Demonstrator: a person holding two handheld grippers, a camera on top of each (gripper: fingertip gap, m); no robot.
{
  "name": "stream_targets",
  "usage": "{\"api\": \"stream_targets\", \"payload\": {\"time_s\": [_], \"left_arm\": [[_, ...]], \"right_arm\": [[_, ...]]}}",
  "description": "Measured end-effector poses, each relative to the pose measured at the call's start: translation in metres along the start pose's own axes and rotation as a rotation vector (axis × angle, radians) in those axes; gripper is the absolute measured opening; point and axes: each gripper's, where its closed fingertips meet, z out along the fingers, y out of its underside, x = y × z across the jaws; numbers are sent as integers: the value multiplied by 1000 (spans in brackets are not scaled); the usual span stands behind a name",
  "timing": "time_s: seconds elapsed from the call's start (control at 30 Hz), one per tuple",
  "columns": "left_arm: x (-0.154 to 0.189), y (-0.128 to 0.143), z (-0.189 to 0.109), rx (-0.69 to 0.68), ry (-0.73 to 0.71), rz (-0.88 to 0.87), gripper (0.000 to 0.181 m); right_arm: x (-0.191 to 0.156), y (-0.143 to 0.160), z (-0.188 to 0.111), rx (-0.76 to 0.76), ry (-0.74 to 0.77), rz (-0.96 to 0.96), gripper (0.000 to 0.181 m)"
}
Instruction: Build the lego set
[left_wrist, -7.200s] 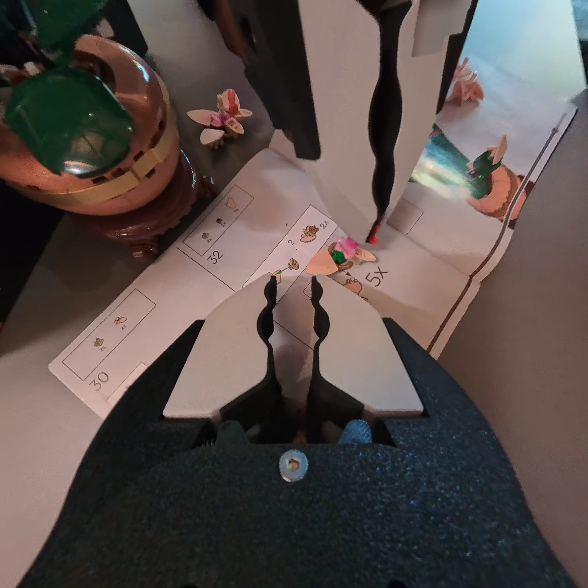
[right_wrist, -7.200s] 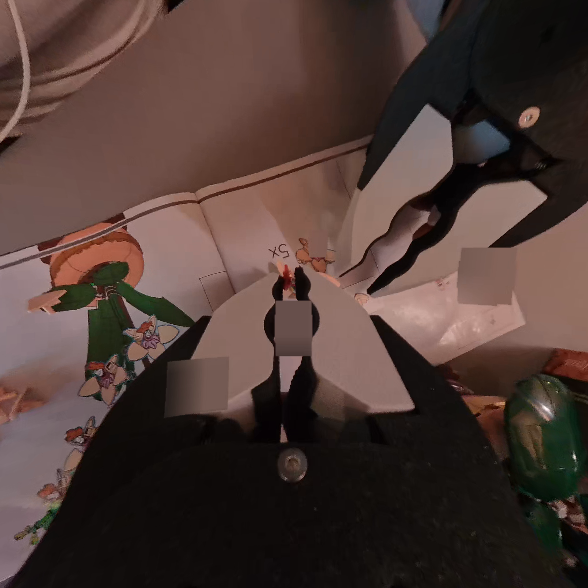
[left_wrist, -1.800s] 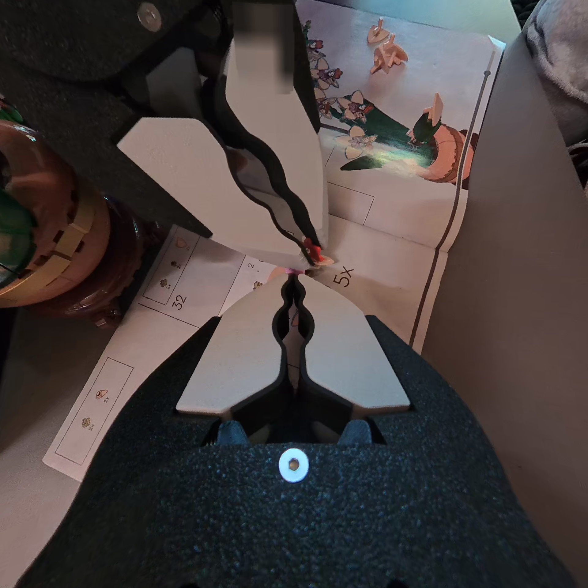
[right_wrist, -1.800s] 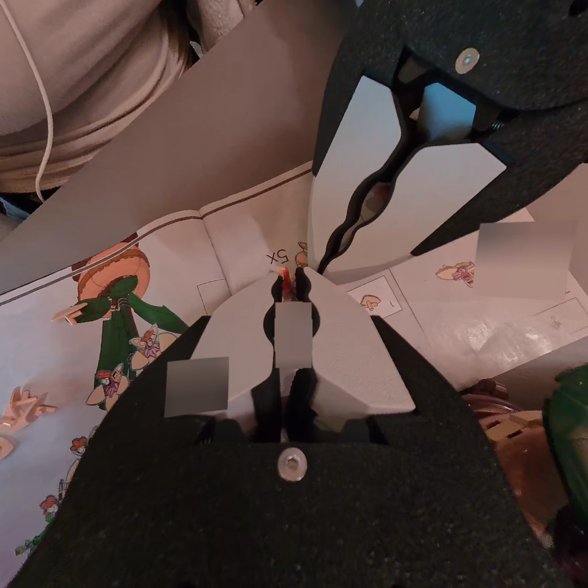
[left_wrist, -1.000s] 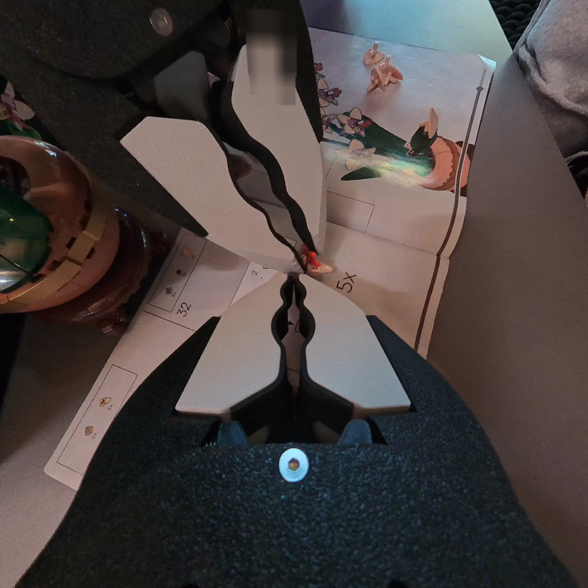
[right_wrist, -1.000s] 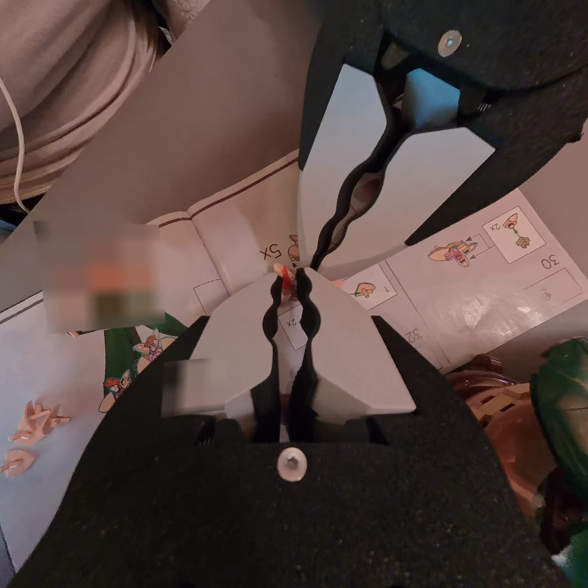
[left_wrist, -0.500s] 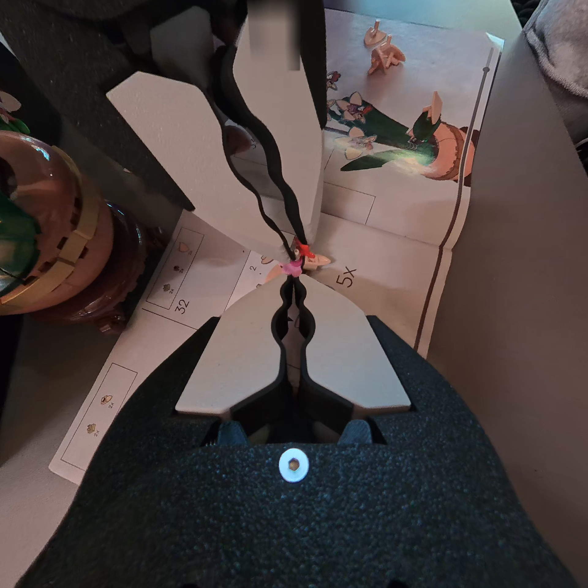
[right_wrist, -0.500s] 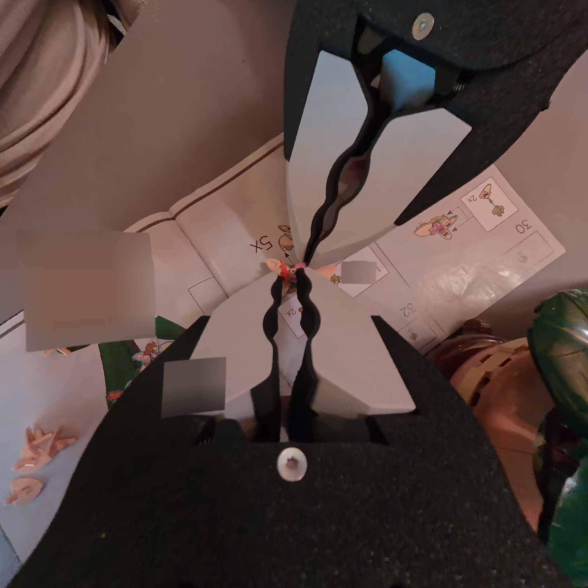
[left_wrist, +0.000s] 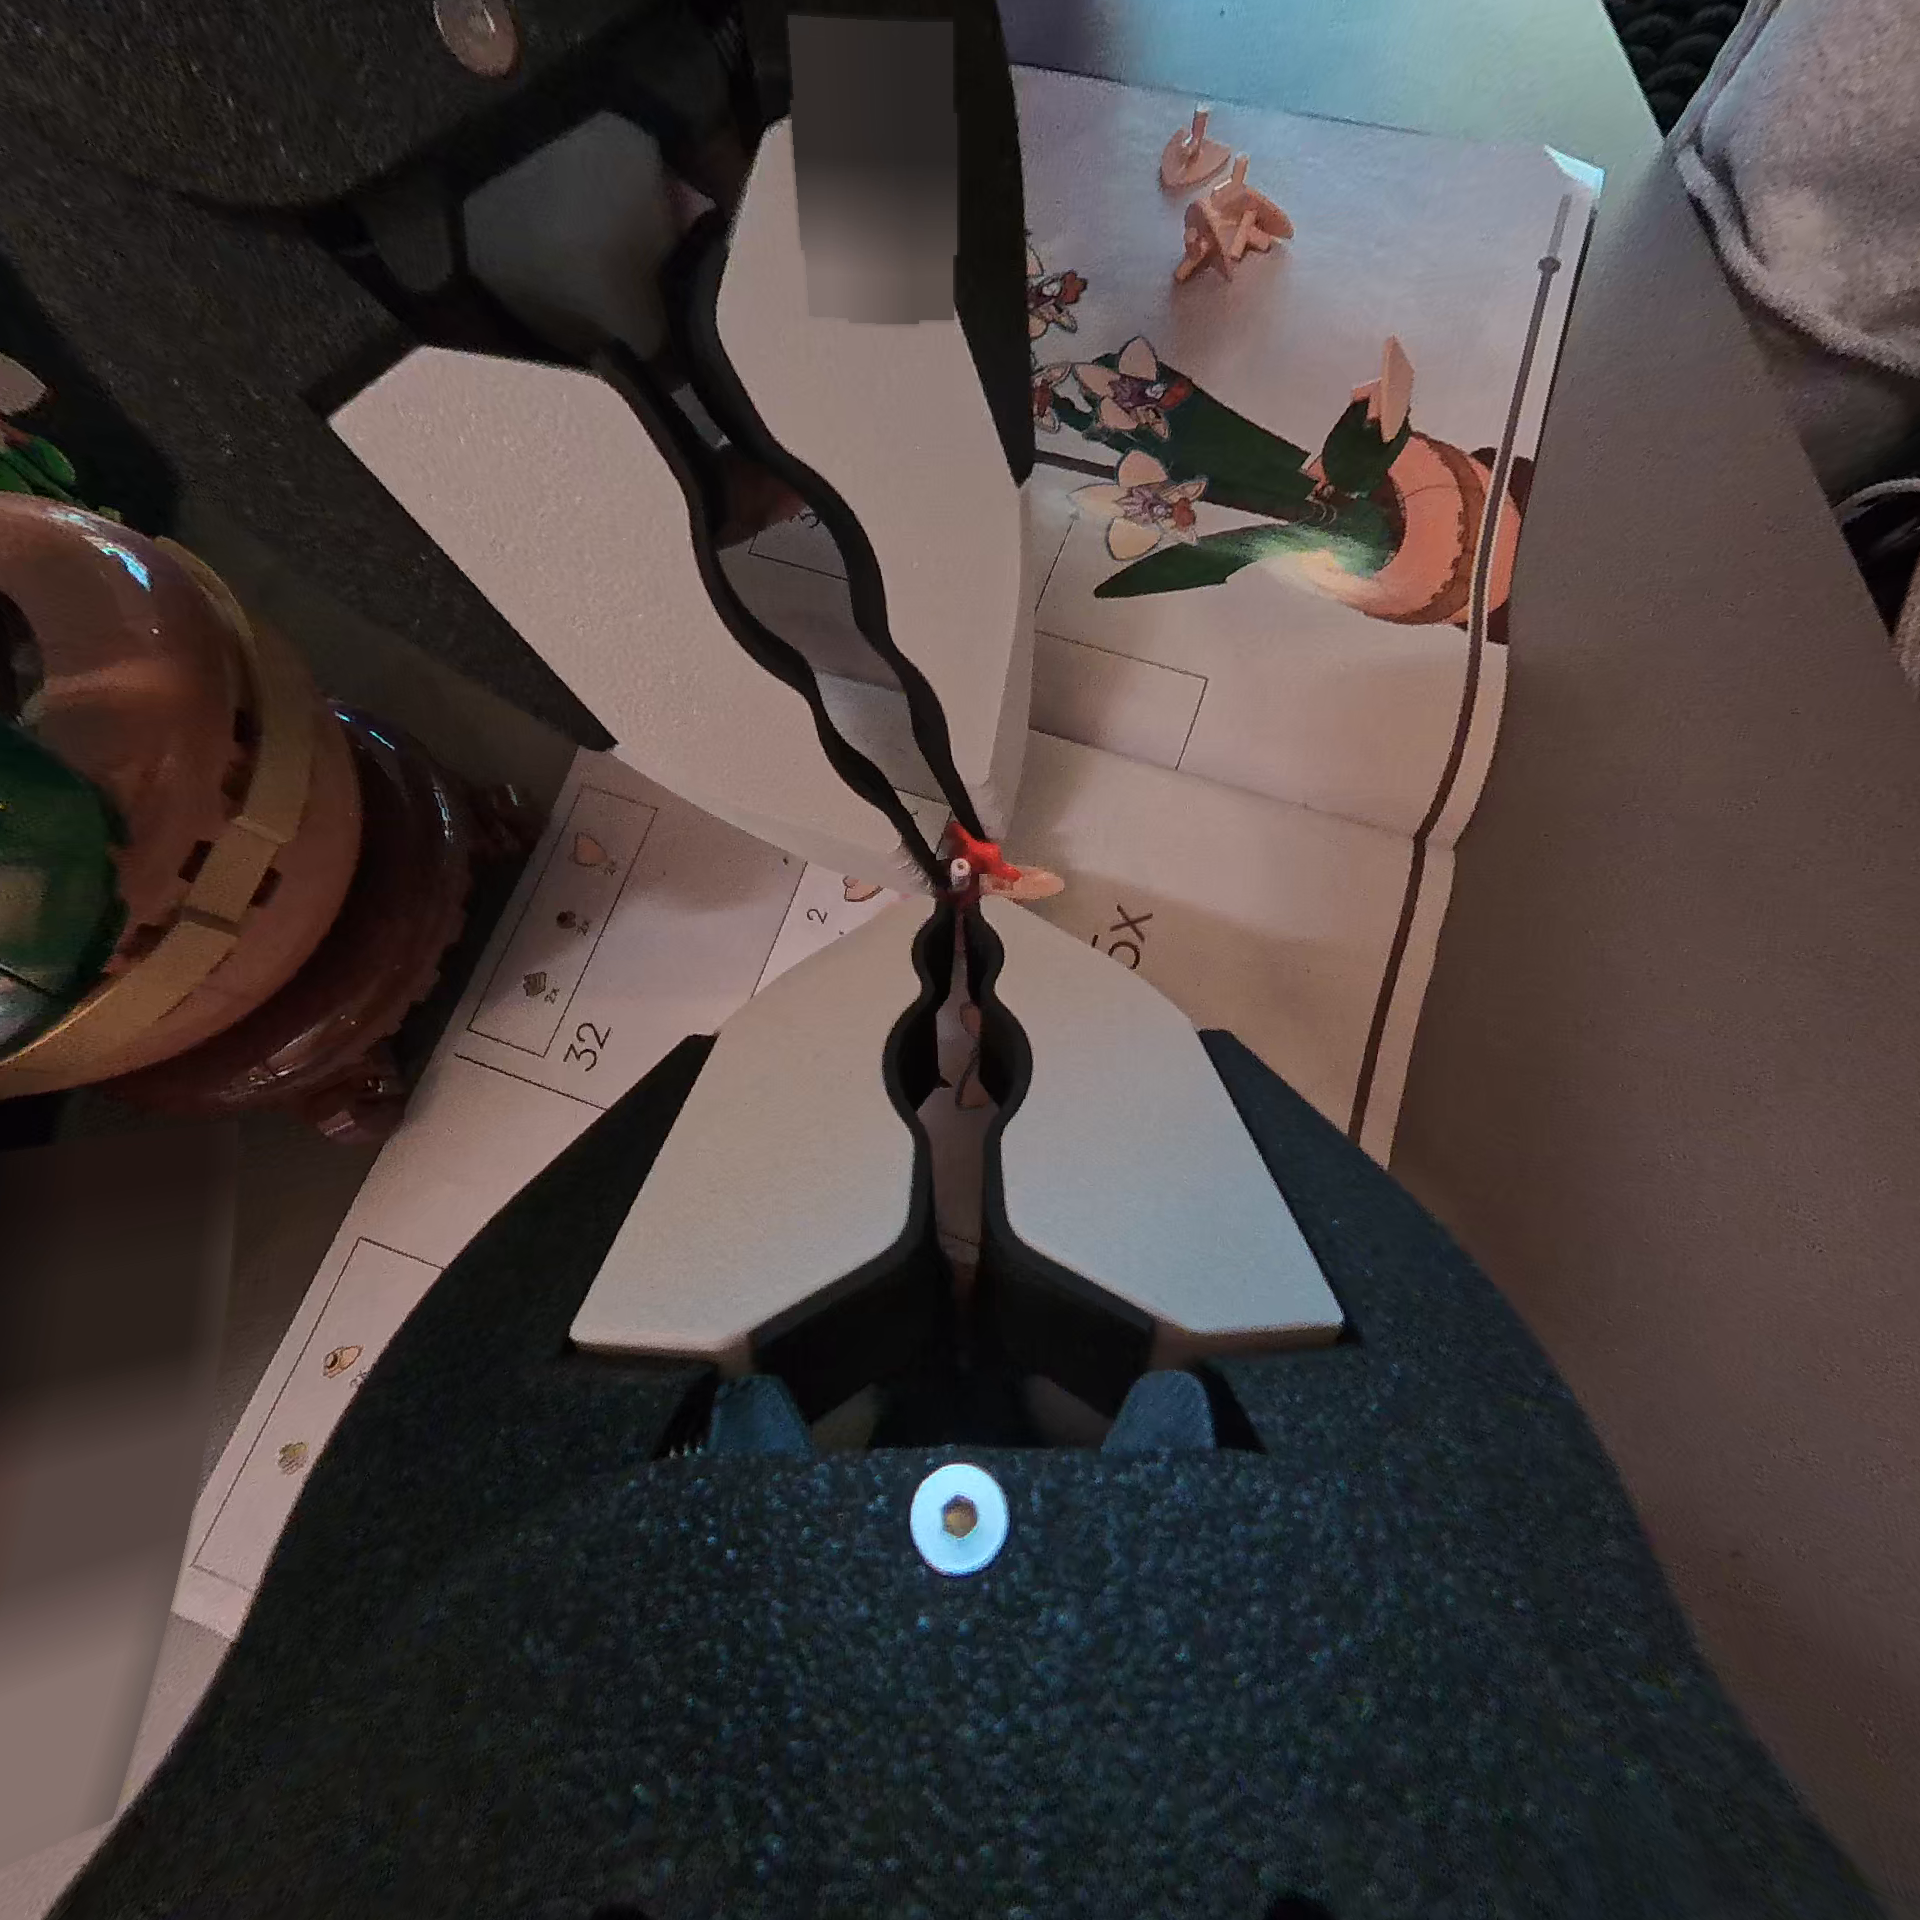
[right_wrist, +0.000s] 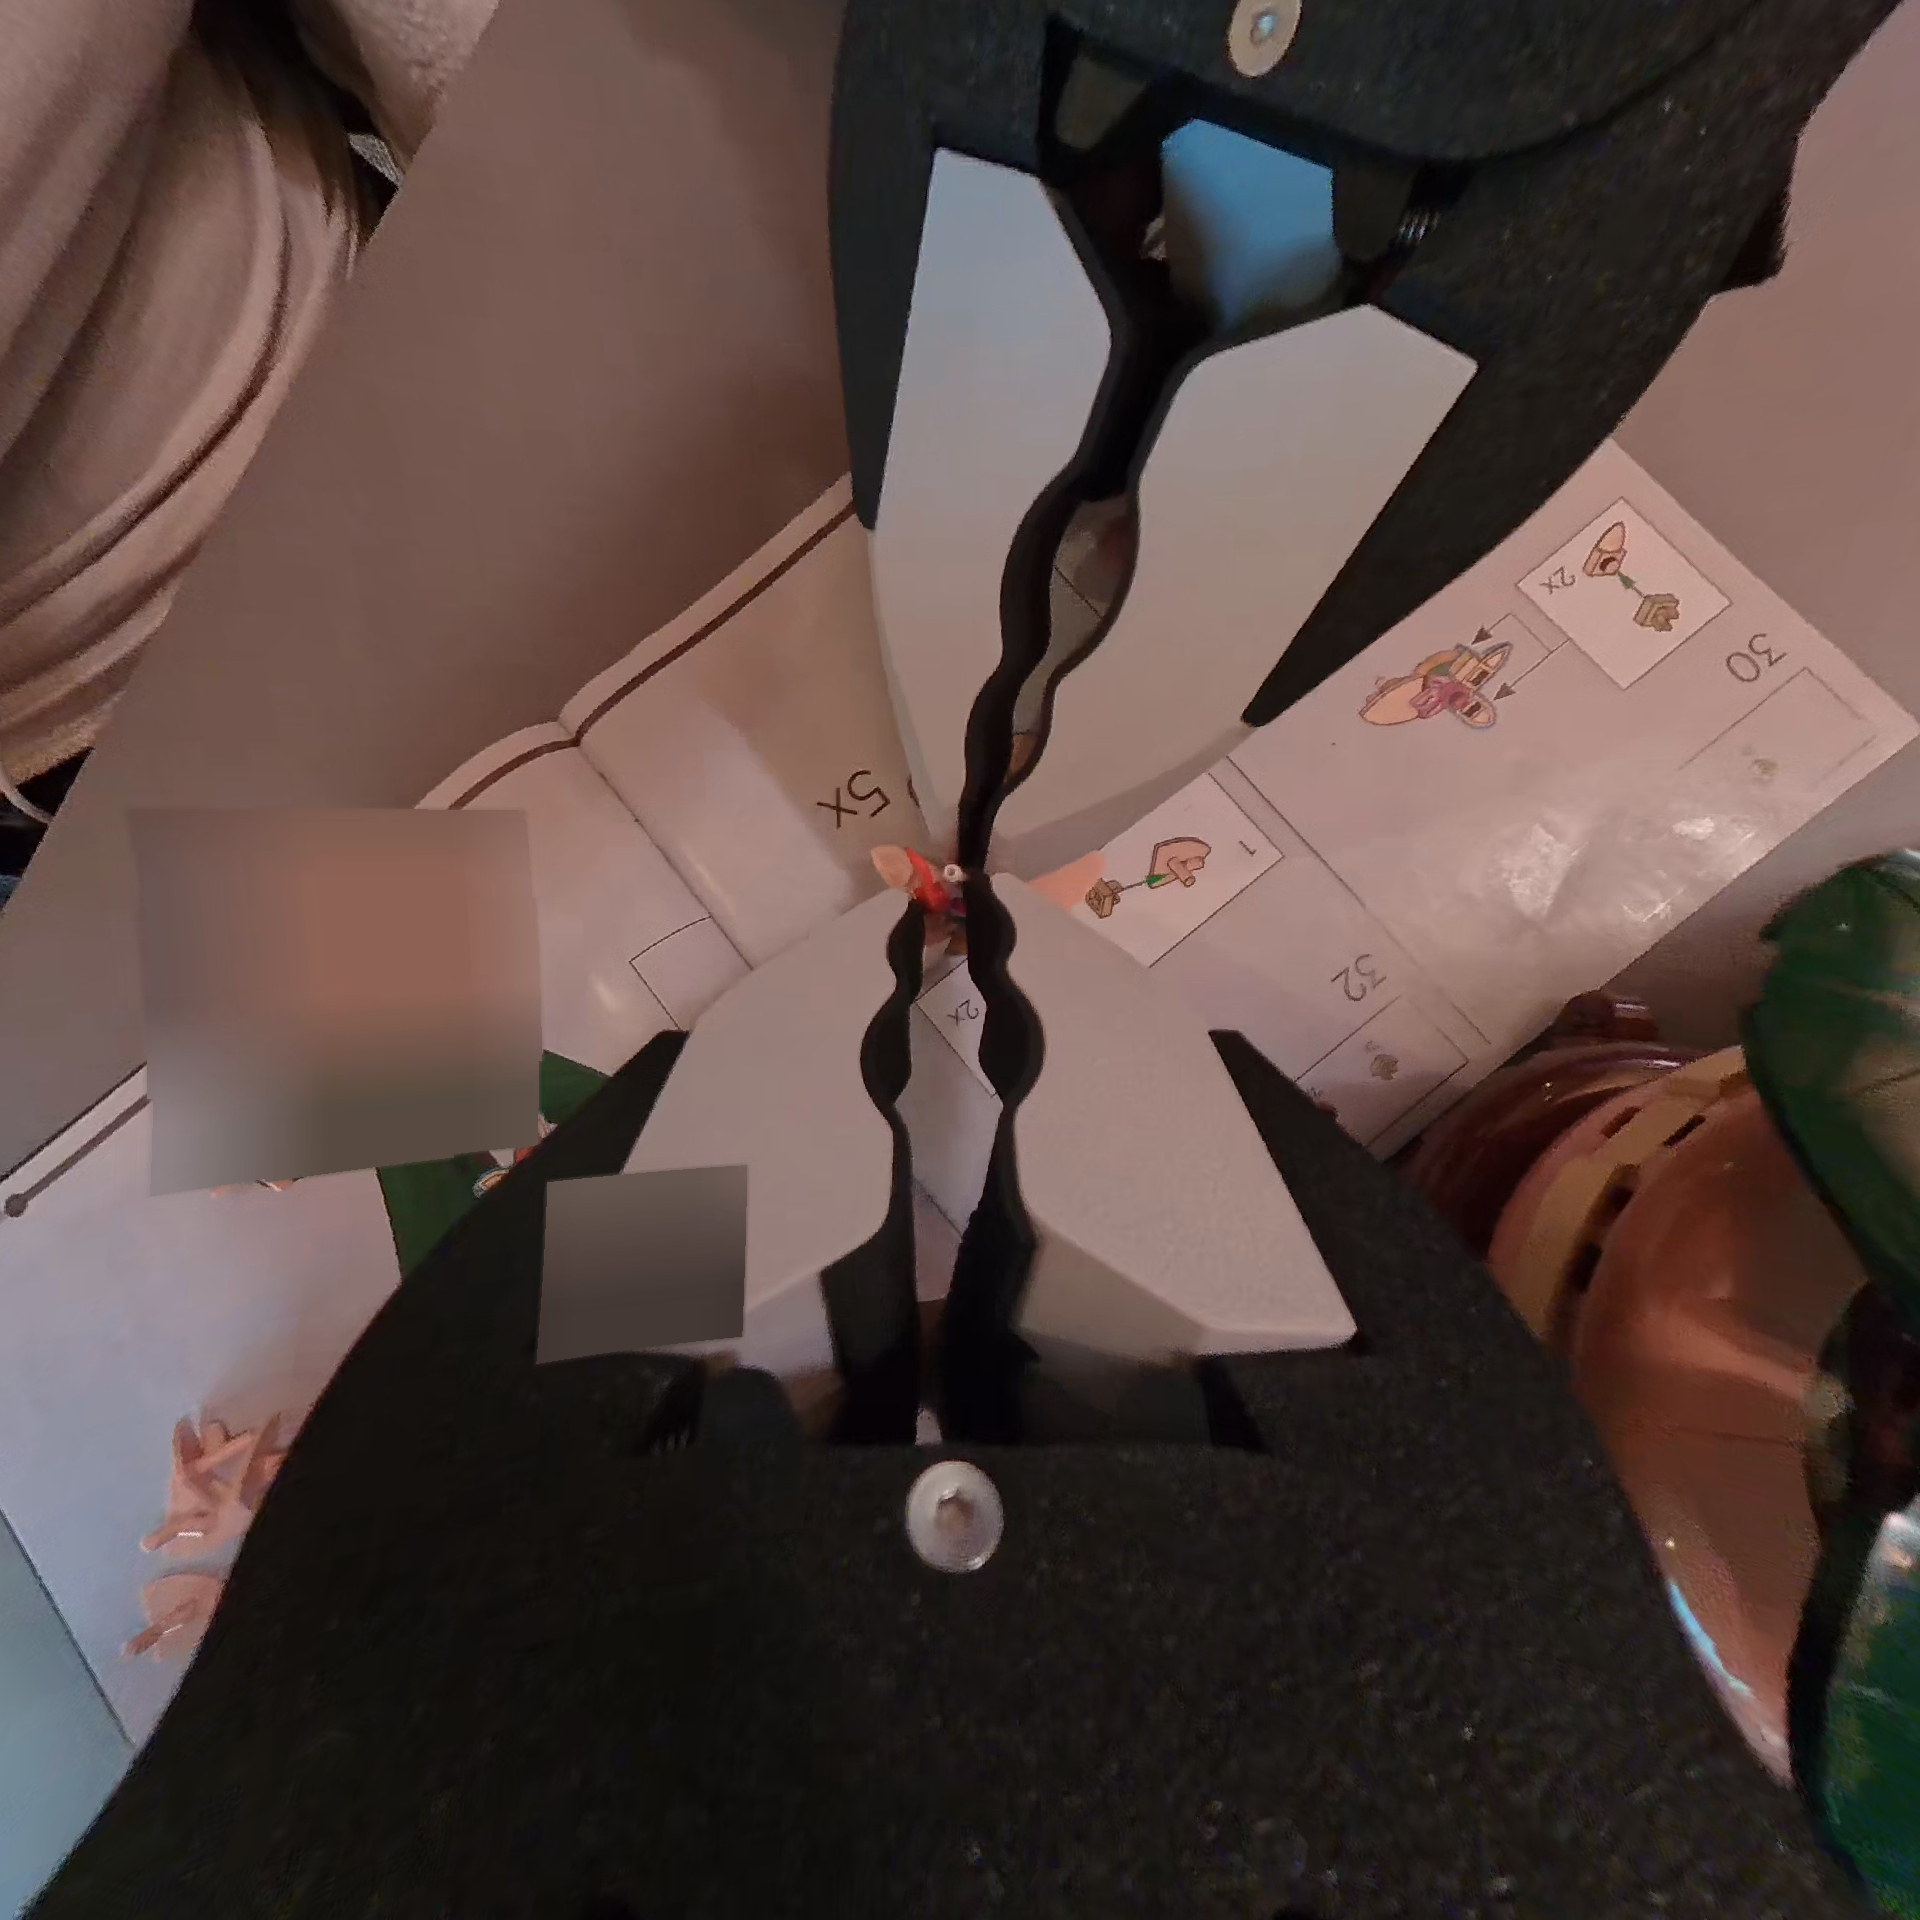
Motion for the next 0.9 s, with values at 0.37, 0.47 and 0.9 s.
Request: {"api": "stream_targets", "payload": {"time_s": [0.37,0.47,0.9], "left_arm": [[0,1,0,-54,69,-141,0],[-1,1,0,-72,80,-169,0],[-1,0,1,-144,158,-309,0]], "right_arm": [[0,-1,2,27,-20,74,7],[0,1,1,35,-40,112,7],[-1,6,2,26,-39,135,6]]}}
